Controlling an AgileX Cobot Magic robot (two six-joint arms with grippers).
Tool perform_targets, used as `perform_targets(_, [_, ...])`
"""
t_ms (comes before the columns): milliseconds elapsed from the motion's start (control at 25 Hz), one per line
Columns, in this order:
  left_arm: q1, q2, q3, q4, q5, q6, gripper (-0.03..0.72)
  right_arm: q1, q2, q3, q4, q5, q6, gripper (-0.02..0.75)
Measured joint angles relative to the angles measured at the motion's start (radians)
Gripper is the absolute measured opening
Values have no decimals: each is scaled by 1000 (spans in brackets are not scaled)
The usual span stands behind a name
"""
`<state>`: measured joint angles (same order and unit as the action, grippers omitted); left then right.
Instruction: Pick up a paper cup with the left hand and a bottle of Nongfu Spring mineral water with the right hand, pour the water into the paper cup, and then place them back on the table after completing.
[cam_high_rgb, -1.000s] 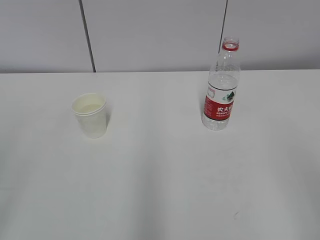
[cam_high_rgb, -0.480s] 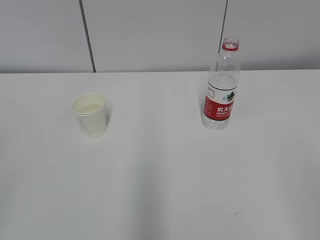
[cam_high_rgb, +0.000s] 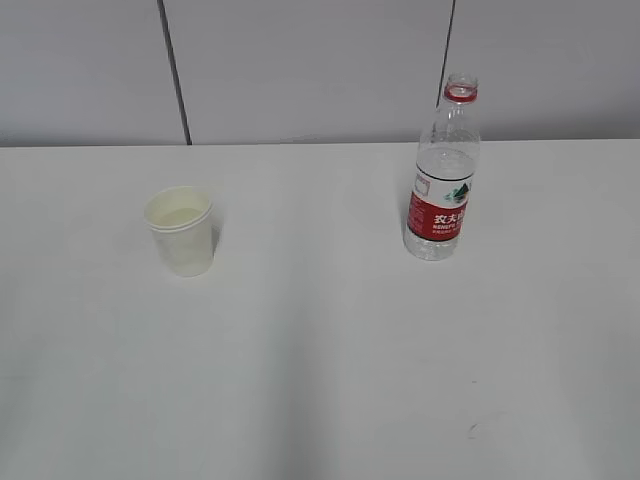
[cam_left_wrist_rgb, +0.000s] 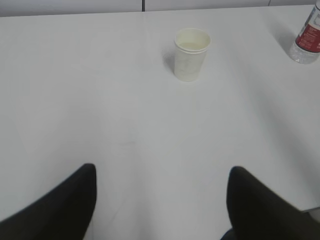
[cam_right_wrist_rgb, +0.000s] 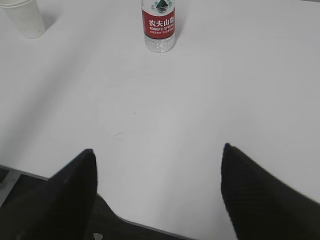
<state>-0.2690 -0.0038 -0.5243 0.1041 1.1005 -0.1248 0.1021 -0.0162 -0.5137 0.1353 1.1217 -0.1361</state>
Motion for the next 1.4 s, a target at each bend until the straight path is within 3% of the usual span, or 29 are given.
perform_targets(1400, [0, 0, 0, -1, 0, 2, 499, 0, -2, 21, 0, 20, -2, 569])
